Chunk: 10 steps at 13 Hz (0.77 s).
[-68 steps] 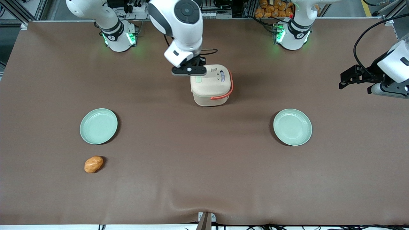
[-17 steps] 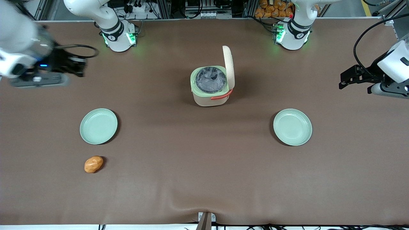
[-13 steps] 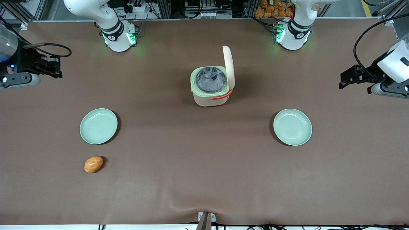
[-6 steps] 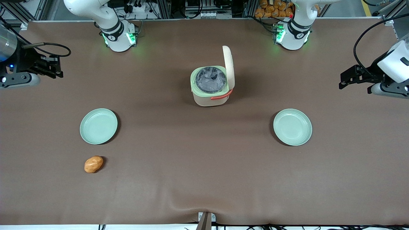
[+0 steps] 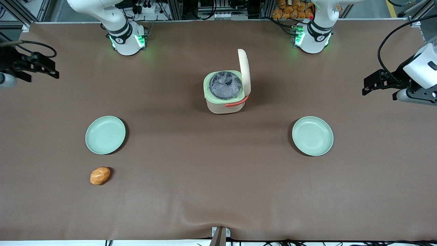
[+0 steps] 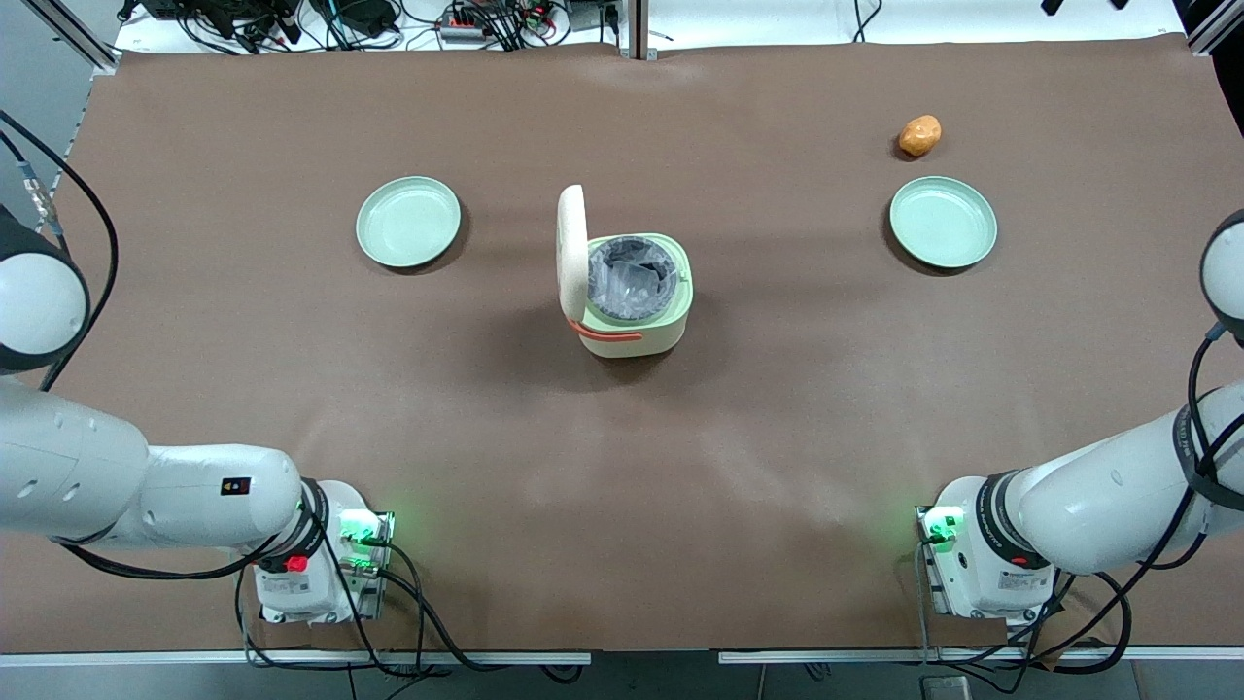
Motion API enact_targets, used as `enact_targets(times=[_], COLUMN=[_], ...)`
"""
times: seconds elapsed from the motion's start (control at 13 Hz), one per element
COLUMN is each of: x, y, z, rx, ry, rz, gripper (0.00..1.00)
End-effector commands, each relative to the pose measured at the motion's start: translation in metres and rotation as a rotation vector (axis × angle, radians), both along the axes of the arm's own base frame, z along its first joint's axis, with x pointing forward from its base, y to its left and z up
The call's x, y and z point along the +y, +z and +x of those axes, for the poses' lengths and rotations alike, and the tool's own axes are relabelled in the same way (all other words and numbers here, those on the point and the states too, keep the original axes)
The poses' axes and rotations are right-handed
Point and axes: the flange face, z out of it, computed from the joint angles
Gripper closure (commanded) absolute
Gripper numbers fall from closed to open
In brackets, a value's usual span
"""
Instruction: Press rice cooker button with right arm
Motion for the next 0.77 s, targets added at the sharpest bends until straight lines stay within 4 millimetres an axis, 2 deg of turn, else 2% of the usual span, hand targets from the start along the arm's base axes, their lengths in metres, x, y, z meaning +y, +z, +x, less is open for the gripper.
enact_targets(times=[0.0, 0.15, 0.31, 0.69], x=[-0.012, -0.024, -0.026, -0.039], y=[0.013, 0.009, 0.0, 0.003], z=[-0.016, -0.026, -0.042, -0.049], rx=[-0.023, -0.049, -0.067, -0.075], ry=[-0.01, -0.026, -0.028, -0.056], rz=[0.002, 0.012, -0.001, -0.017], gripper=[0.0, 0.0, 0.0, 0.0])
